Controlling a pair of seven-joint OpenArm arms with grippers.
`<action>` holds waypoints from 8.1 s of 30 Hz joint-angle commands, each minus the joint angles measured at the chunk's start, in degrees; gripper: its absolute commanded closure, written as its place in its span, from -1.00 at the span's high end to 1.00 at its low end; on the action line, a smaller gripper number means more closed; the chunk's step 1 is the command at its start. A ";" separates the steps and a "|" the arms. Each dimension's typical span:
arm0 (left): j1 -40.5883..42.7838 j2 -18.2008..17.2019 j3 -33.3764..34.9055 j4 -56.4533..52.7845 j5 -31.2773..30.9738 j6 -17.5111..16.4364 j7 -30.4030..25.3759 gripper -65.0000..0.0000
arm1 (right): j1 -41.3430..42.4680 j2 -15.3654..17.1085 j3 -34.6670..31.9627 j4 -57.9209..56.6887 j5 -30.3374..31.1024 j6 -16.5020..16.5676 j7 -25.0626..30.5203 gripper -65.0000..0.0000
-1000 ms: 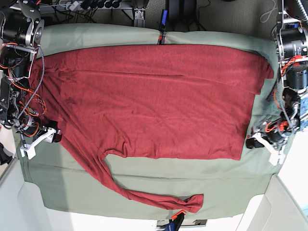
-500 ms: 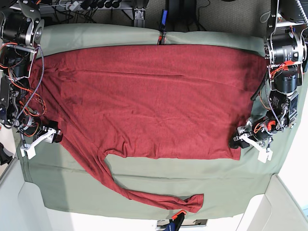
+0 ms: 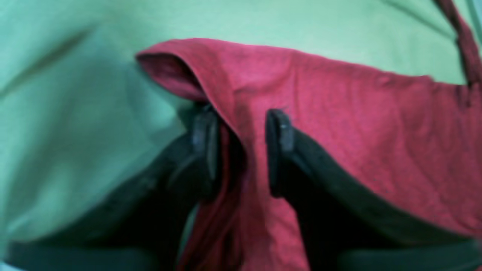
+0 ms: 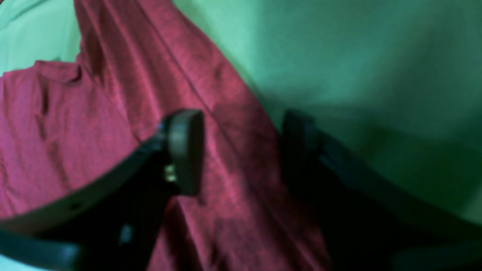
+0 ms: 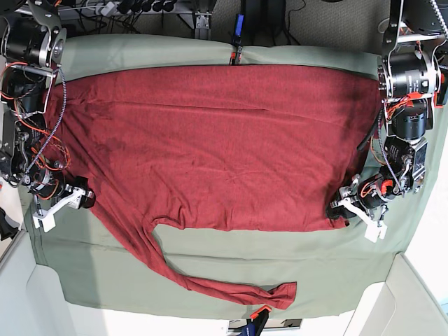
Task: Fold the T-shirt properly
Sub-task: 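Grasp the shirt body at its middle with both grippers, then fold the grasped shirt half over toward the collar with both grippers, then release with the right gripper and regrasp the folded edge near the sleeve, then pull the folded edge with the right gripper to tidy the fold, then lift the trailing sleeve with the right gripper and carry it over the shirt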
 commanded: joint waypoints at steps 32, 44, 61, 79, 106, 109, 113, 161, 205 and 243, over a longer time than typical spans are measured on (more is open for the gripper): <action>6.62 -9.64 -0.17 20.04 -10.36 -4.97 11.08 -1.00 | -5.68 4.66 0.17 14.69 6.95 7.91 0.55 -1.00; 20.74 -17.99 -0.22 35.98 -10.75 -4.97 9.68 -1.00 | -20.02 8.44 3.10 30.58 9.60 7.89 -0.15 -1.00; 26.32 -19.04 -6.01 36.57 -10.49 -4.97 8.92 -1.00 | -29.75 8.68 14.25 35.32 14.40 8.76 0.83 -1.00; 28.92 -19.06 -6.01 36.54 -15.30 -4.97 10.45 -0.07 | -28.35 8.35 14.25 35.28 13.94 7.23 1.14 -0.14; 23.54 -15.39 -5.95 28.68 -1.53 -3.34 1.73 0.12 | -5.79 -2.91 2.51 11.32 1.27 5.81 5.09 0.02; 21.42 -14.91 -5.95 25.44 -2.27 -3.37 1.70 0.12 | -5.92 -4.52 2.51 11.30 1.29 5.92 3.63 0.02; 19.50 -13.81 -5.95 22.84 -2.32 -3.61 1.75 0.12 | -5.95 -5.73 2.51 11.30 0.61 5.92 3.19 0.01; 39.50 -22.08 -4.26 48.28 -8.44 -4.97 7.34 -1.00 | -29.31 7.76 0.61 44.76 6.60 8.52 0.22 -1.00; 39.60 -22.23 -4.35 48.28 -17.86 -4.97 18.56 -0.09 | -10.43 -3.34 -0.22 24.33 -5.29 4.55 11.41 0.03; 38.93 -21.79 -4.35 48.28 -20.87 -4.97 18.34 -0.09 | -16.94 -10.64 -20.55 35.06 0.74 8.83 2.67 -1.00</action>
